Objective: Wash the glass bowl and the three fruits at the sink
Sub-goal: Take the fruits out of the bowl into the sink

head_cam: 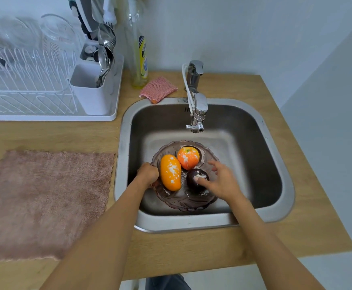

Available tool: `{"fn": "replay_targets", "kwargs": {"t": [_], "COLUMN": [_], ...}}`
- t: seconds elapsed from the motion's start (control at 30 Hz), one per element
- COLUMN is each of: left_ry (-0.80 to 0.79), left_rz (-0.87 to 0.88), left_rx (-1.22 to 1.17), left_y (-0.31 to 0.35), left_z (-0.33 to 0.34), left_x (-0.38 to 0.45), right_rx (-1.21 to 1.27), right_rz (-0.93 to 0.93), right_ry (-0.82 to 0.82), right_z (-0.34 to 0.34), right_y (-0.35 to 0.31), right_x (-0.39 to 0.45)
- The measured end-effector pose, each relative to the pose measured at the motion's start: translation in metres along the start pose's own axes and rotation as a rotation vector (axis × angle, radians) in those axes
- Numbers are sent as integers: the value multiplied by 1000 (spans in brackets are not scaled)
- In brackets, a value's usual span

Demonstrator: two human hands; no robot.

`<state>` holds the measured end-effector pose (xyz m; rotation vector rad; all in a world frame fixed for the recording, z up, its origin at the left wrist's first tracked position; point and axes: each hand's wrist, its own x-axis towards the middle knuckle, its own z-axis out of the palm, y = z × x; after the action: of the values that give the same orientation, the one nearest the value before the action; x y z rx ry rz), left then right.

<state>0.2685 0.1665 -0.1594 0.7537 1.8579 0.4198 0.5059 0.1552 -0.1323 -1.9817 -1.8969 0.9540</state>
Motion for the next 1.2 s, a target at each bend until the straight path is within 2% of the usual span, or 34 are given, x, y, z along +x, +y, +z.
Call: {"fn": "replay_targets", "kwargs": {"t": [0.1,0.3,0.57,0.83,0.97,1.2], "left_ry": [-12,34,67,129,170,215], "left_rz": [-5,30,34,104,124,95], "left_rx": [-11,3,49,140,212,285], "left_y": [0,2,2,1,2,2], "left_z": [0,-1,1,0,2,3], "left_x": [-2,-10,-9,-15,-22,-23], "right_rx": [-221,-386,-347,-138,-116,-121], "right_rz": [-32,-28,-44,-37,-18,44], "right_ry": [-137,-156,-118,126,191,184], "right_z": [7,13,14,-18,-47,-53], "right_y": [-3,-4,-5,-6,-14,-9], "right_x": [1,8,8,20,51,107]}}
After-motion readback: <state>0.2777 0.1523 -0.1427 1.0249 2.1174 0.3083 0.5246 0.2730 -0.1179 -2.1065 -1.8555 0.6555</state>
